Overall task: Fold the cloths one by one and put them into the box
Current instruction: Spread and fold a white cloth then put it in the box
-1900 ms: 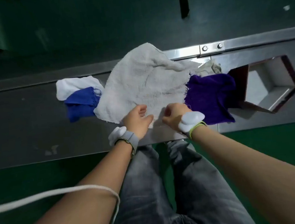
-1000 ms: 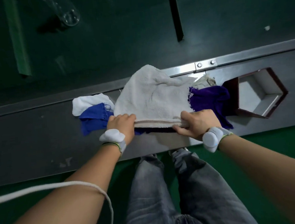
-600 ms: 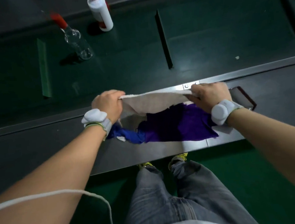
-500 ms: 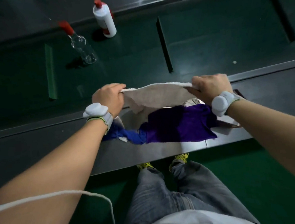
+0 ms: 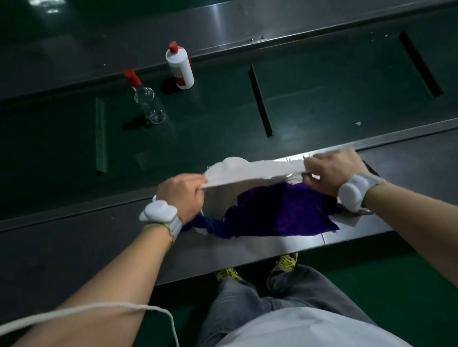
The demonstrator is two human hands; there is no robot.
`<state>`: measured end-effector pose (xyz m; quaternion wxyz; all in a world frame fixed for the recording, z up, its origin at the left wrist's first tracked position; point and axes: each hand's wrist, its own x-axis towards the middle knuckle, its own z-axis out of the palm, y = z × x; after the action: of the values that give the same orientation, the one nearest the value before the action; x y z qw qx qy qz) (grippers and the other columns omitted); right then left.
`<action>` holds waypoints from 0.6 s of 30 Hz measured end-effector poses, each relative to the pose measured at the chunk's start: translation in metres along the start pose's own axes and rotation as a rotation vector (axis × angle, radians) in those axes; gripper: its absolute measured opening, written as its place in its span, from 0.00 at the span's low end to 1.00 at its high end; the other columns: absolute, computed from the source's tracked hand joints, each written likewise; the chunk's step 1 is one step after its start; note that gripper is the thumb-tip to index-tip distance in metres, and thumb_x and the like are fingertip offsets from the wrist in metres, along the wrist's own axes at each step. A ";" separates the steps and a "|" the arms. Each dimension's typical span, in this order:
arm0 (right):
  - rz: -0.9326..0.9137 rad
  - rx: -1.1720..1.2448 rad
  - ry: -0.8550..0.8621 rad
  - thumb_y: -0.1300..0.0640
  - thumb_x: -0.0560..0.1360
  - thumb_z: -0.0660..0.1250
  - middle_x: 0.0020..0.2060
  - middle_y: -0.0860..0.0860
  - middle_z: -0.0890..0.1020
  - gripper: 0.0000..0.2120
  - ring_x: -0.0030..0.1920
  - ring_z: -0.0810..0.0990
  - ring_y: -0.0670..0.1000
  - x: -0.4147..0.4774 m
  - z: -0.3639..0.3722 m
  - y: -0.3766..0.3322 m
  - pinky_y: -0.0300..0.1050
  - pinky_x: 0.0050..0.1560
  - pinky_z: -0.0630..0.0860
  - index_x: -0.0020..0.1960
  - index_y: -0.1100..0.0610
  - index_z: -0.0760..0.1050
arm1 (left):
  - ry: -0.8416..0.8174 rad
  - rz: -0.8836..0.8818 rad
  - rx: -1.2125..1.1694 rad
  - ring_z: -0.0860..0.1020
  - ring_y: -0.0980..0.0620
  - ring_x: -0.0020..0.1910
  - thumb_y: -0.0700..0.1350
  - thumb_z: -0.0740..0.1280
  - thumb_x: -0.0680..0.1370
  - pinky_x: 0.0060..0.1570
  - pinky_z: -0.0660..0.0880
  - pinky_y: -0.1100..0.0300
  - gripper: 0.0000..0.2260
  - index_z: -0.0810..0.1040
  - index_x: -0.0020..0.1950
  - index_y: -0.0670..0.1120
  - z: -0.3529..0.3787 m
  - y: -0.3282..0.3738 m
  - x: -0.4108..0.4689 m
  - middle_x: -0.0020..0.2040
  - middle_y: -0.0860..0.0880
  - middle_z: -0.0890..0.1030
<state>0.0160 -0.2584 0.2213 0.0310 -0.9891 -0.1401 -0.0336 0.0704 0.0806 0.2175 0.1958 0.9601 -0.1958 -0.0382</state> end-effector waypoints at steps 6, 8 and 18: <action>0.017 -0.006 -0.477 0.44 0.74 0.52 0.35 0.48 0.78 0.13 0.31 0.74 0.52 -0.070 0.071 -0.033 0.43 0.33 0.73 0.45 0.51 0.70 | -0.482 -0.068 0.019 0.77 0.48 0.62 0.42 0.61 0.76 0.55 0.75 0.53 0.15 0.81 0.59 0.53 0.071 -0.021 -0.074 0.63 0.53 0.79; 0.045 0.021 -0.573 0.43 0.75 0.53 0.38 0.48 0.79 0.12 0.34 0.76 0.52 -0.088 0.097 -0.043 0.44 0.33 0.69 0.47 0.49 0.70 | -0.631 -0.078 0.028 0.74 0.48 0.64 0.43 0.59 0.77 0.59 0.73 0.55 0.17 0.78 0.62 0.55 0.095 -0.025 -0.088 0.66 0.54 0.76; 0.290 0.142 -0.480 0.44 0.72 0.50 0.31 0.50 0.76 0.12 0.29 0.68 0.55 -0.072 0.151 -0.024 0.43 0.30 0.62 0.37 0.51 0.62 | -0.366 -0.332 -0.117 0.79 0.35 0.45 0.47 0.56 0.72 0.41 0.75 0.50 0.16 0.82 0.50 0.47 0.149 -0.033 -0.050 0.46 0.38 0.83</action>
<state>-0.0512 -0.2448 0.0667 0.0708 -0.9738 -0.0026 0.2159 0.0140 0.0742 0.0671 0.2036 0.9432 -0.0652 -0.2541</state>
